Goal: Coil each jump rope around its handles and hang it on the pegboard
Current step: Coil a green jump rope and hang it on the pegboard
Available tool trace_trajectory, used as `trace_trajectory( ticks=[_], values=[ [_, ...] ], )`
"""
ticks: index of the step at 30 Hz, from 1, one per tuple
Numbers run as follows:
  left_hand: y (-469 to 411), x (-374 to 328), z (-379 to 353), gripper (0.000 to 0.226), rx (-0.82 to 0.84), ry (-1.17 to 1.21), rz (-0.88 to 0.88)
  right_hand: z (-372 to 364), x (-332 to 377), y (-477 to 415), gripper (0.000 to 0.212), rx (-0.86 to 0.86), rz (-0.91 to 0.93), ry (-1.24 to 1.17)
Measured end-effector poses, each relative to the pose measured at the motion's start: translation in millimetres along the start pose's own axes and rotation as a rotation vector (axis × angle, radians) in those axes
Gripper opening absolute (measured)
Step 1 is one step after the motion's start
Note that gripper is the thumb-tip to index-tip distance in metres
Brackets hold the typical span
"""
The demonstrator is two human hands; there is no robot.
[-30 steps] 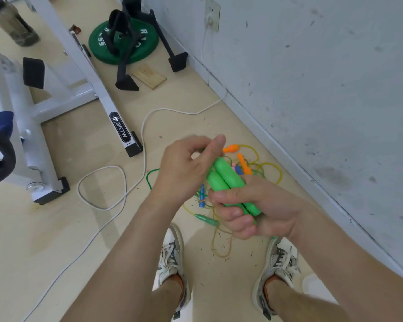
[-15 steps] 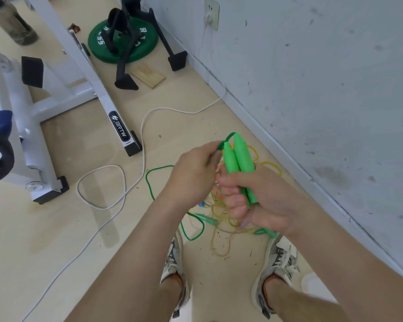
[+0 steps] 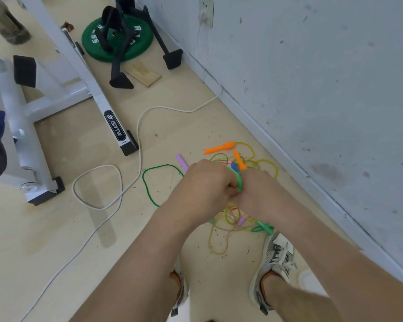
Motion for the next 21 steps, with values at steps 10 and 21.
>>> trace_trajectory(
  ticks=[10,21],
  values=[
    [-0.9,38.7,14.3,0.026,0.109,0.627,0.26,5.1,13.3,12.6,0.031,0.374,0.16,-0.203],
    [-1.7,38.3,2.2,0.02,0.358,1.346,0.412,30.1,27.3,23.8,0.033,0.371,0.272,-0.844]
  ],
)
Point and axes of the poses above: each hand's wrist, its own y-axis away from the middle knuckle, its own z-axis out of the back of the hand, x = y × z, the point moved 4 cm from there along -y, towards the middle knuckle, and after that the axes turned 12 degrees about z, right-handed, at the moved point
